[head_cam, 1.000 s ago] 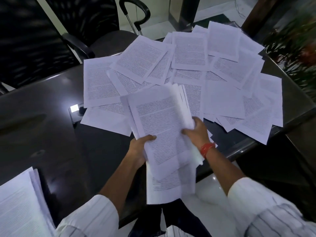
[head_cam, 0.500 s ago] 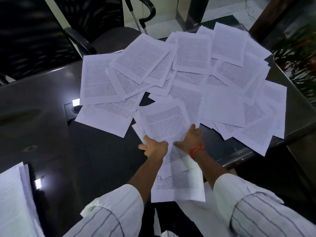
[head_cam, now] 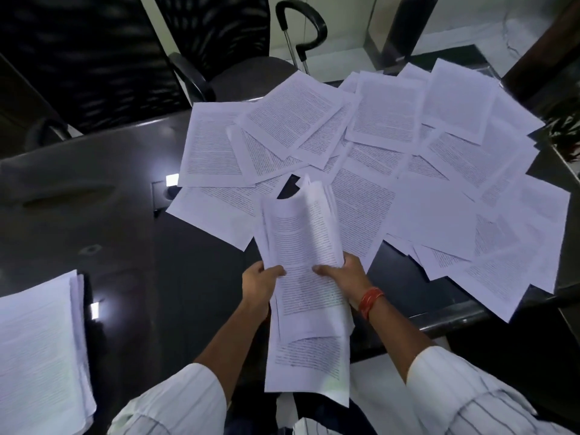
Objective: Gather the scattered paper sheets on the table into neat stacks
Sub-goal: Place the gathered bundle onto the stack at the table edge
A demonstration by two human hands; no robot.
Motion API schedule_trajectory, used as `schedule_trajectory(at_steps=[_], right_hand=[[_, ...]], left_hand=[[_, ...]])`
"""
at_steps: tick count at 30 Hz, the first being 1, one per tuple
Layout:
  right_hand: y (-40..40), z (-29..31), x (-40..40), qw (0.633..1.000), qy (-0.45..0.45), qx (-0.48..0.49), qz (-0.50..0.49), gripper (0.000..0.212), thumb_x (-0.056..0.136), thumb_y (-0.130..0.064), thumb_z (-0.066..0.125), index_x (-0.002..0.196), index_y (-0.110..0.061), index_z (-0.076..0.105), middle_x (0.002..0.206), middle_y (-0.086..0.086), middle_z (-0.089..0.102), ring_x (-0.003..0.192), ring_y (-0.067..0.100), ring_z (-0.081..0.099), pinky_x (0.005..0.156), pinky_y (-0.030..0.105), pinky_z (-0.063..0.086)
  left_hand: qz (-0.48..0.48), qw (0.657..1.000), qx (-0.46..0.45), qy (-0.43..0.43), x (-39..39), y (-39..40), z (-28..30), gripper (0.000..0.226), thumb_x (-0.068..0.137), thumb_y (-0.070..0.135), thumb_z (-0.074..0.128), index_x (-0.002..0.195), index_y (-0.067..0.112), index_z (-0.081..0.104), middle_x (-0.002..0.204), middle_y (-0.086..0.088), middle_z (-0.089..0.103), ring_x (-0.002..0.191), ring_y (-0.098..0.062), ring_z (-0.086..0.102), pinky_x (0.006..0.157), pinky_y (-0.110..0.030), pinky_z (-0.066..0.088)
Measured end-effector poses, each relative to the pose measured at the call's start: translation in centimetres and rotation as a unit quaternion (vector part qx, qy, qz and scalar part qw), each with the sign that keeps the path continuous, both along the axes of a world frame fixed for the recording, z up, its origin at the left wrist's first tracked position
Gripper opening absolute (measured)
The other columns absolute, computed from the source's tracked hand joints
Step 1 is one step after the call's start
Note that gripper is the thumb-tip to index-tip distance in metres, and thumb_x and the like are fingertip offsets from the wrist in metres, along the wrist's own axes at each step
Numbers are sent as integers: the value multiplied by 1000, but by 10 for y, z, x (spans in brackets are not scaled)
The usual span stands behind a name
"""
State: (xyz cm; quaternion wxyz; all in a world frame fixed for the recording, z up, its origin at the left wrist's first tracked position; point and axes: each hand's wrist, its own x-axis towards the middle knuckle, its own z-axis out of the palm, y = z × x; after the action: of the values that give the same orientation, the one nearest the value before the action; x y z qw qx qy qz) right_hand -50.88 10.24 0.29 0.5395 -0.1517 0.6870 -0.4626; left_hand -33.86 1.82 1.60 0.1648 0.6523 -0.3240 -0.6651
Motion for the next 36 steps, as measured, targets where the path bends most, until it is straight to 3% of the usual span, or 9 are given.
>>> schedule_trajectory(at_steps=[5,8,13,16,20,23,27,32,36], right_hand=[[-9,15,-16,998,-40,-45,-9,38,70,-2,83,105,-9,72,107,9,74,101,29,70,83,37,58],[-23,48,-15,994,31,-105,-7,35,69,-4,85,100,-13,73,102,3,76,98,24,71,78,32,58],[-56,117,26,952,169,-252,-36,35,66,-4,88,95,-17,73,93,-8,75,89,10,72,71,24,59],[-64,121,43,927,236,-285,-66,45,64,-17,92,101,-4,71,95,2,73,90,12,72,70,23,58],[-71,102,71,940,197,-272,-56,55,61,-18,93,105,7,69,97,8,76,93,20,73,79,29,58],[-78,100,93,938,221,-267,-20,34,67,-2,86,96,-10,72,90,-8,76,89,11,72,79,26,55],[-82,110,111,932,234,-274,-31,37,66,5,81,89,-22,70,84,-20,74,82,0,70,75,17,52],[-78,125,112,924,225,-307,-46,40,68,10,83,92,-19,71,85,-19,75,82,4,72,71,18,55],[-74,102,121,956,199,-213,33,36,69,6,84,88,-21,71,84,-9,75,82,8,72,75,31,58]], left_hand=[[30,996,-44,66,14,-15,15,28,81,-6,70,107,6,67,103,-13,74,94,-34,72,69,-38,59],[19,982,-153,108,32,-36,41,41,65,3,81,104,4,67,95,-9,74,92,-35,71,68,-35,60],[-28,915,-343,212,81,-74,110,37,62,1,80,97,13,72,93,2,77,88,-21,74,75,-34,60],[-75,868,-416,261,103,-88,125,44,68,-1,79,104,25,77,106,1,76,100,-26,71,84,-41,60],[-83,874,-406,252,124,-98,109,46,64,8,84,106,23,75,105,-1,75,99,-26,69,84,-43,58],[-102,888,-398,209,135,-101,98,35,62,15,82,94,29,80,92,5,76,87,-22,69,81,-50,58],[-88,898,-394,176,142,-104,104,25,60,18,79,81,31,79,82,5,73,79,-20,67,78,-51,58],[-121,863,-439,219,164,-113,125,26,67,16,81,91,27,81,95,3,77,89,-23,72,83,-43,60],[-172,889,-387,175,185,-113,95,31,64,20,84,94,29,79,98,2,78,94,-21,73,84,-44,60]])
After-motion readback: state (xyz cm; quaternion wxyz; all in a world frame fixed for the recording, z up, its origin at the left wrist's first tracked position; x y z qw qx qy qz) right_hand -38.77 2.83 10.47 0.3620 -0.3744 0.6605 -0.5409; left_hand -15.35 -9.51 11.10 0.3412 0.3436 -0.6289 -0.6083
